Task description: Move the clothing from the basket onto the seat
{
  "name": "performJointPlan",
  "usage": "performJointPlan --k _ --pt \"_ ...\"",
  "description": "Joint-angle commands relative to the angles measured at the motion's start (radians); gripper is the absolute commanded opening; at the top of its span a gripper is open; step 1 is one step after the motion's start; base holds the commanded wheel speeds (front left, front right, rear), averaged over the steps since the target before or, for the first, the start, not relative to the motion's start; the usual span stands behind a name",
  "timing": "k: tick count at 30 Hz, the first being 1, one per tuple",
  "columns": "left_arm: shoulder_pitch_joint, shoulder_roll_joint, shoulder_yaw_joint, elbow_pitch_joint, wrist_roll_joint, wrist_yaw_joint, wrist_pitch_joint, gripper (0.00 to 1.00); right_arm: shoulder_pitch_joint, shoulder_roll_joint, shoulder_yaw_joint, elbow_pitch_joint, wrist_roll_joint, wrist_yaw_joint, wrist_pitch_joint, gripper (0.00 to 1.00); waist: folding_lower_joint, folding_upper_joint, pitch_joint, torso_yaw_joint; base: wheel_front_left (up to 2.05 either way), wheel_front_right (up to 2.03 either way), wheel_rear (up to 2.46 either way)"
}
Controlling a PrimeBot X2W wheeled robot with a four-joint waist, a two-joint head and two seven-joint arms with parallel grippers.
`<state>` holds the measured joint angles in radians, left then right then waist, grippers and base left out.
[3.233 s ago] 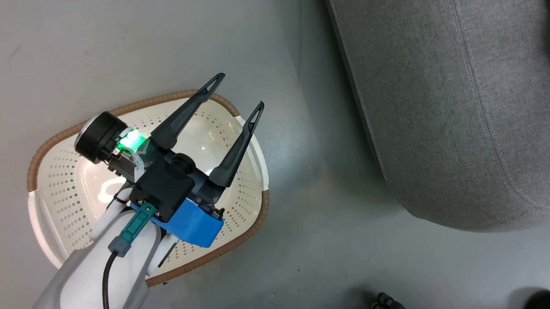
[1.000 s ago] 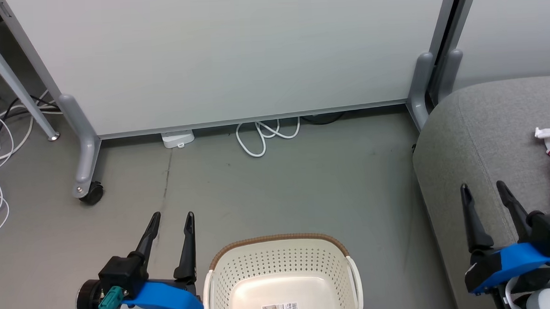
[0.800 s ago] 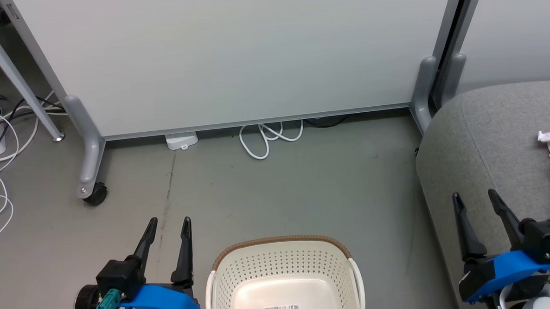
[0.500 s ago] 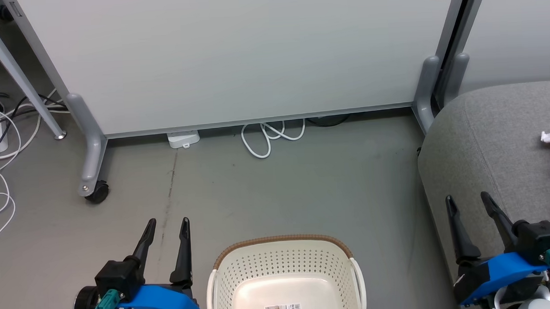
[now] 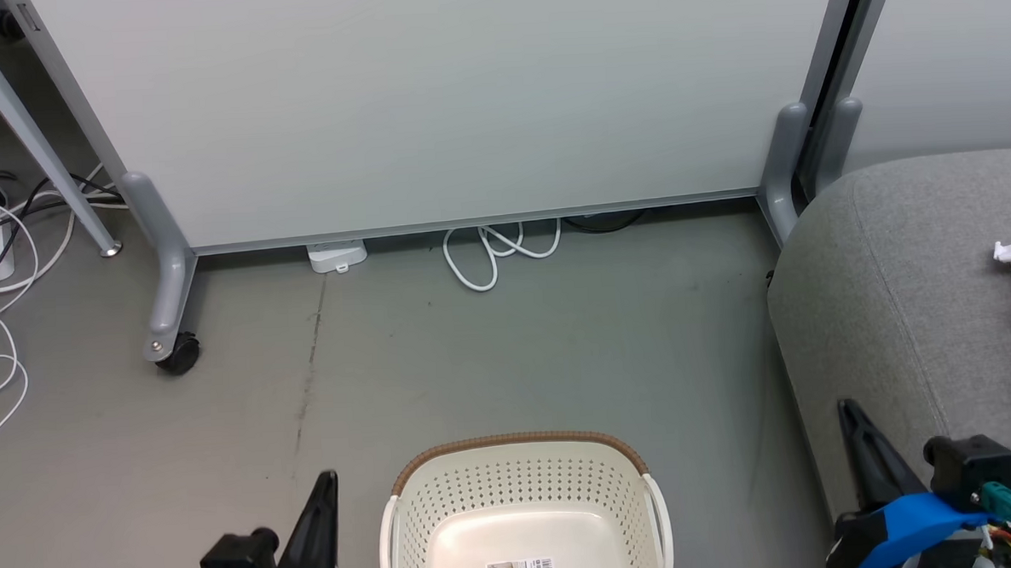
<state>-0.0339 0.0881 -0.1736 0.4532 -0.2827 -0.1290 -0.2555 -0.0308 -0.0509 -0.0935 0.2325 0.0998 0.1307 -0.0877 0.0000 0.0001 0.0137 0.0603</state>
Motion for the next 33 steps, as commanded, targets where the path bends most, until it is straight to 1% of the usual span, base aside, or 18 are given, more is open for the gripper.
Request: performJointPlan --k 1,3,18,33 --pt "0.009 -0.001 0.0 0.007 -0.002 0.0 0.0 0.0 0.003 0.001 0.0 0.01 0.001 0.0 0.0 0.0 0.0 -0.0001 0.0 0.0 0.0 0.0 0.0" --pt "0.011 -0.001 0.002 0.008 -0.015 0.0 0.004 0.0 0.002 0.001 -0.002 0.014 0.016 0.0 0.003 0.0 0.0 -0.0001 0.0 0.0 0.0 0.0 0.0" --pt "-0.009 -0.007 0.058 -0.036 -0.277 0.0 0.075 0.0 -0.016 0.001 -0.006 0.012 0.313 0.0 0.043 0.0 0.0 -0.0001 -0.001 -0.008 0.0 0.0 0.0" --pt "-0.025 -0.012 0.105 -0.074 -0.497 -0.001 0.135 0.0 -0.031 0.0 -0.009 0.01 0.563 0.0 0.076 0.0 0.0 -0.0001 -0.003 -0.015 0.0 0.0 0.0"
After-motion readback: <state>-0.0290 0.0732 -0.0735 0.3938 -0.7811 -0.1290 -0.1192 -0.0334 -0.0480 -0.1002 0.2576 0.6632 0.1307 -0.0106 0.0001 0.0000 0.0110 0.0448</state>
